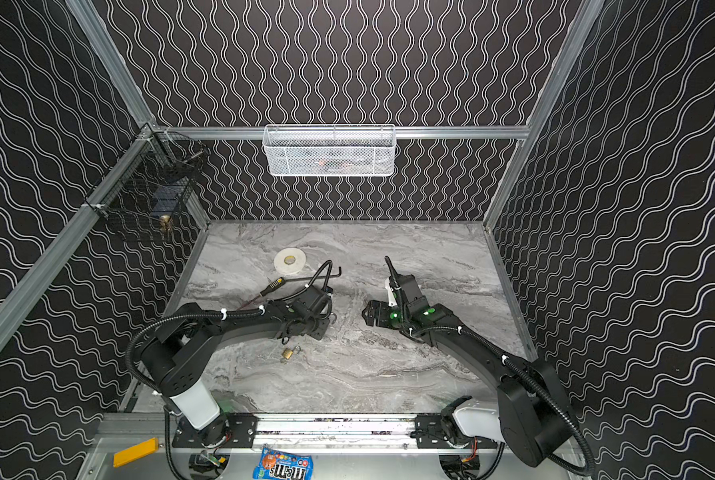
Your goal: Unlock with the key
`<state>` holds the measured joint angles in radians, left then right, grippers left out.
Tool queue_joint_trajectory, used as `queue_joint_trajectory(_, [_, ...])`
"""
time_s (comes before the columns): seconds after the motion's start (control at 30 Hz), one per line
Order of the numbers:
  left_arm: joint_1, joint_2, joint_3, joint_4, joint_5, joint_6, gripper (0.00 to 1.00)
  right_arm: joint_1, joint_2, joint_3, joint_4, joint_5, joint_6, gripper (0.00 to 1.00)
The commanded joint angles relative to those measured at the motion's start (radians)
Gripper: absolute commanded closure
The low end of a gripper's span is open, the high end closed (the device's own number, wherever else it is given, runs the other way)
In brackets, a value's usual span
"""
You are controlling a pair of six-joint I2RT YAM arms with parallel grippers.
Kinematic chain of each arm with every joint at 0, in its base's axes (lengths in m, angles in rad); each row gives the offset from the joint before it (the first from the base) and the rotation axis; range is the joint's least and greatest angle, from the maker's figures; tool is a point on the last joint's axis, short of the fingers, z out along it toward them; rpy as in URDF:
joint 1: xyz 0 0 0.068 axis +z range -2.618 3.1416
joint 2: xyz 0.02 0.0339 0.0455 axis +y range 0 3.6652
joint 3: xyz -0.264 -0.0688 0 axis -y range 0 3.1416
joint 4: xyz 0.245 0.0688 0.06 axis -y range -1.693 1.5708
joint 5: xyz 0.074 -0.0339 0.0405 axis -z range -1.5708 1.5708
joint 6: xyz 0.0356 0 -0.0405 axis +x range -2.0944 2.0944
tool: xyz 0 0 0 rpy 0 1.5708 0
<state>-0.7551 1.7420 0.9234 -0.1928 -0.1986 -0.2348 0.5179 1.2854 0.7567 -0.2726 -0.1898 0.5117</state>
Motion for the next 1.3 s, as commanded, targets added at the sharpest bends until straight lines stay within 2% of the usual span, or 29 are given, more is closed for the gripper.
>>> queue_joint_trajectory(0.0, [0.007,0.018,0.008,-0.026,-0.014,-0.001,0.77,-0.001,0.008,0.001,0.035,-0.011,0.004,0.08])
queue_joint_trajectory(0.13, [0.008,0.032,0.012,-0.025,-0.015,-0.006,0.63,-0.006,0.018,0.005,0.041,-0.017,0.000,0.08])
queue_joint_trajectory(0.3, [0.010,0.052,0.021,-0.027,-0.019,-0.005,0.52,-0.013,0.027,0.012,0.045,-0.027,-0.004,0.08])
queue_joint_trajectory(0.6, [0.026,0.072,0.028,-0.001,0.002,-0.007,0.43,-0.037,0.041,0.030,0.047,-0.040,-0.019,0.08])
queue_joint_trajectory(0.87, [0.034,0.085,0.043,0.011,0.007,-0.014,0.40,-0.046,0.044,0.027,0.058,-0.059,-0.012,0.08])
queue_joint_trajectory(1.27, [0.043,-0.012,0.058,0.006,0.028,-0.039,0.22,-0.065,0.012,0.059,0.058,-0.040,-0.012,0.08])
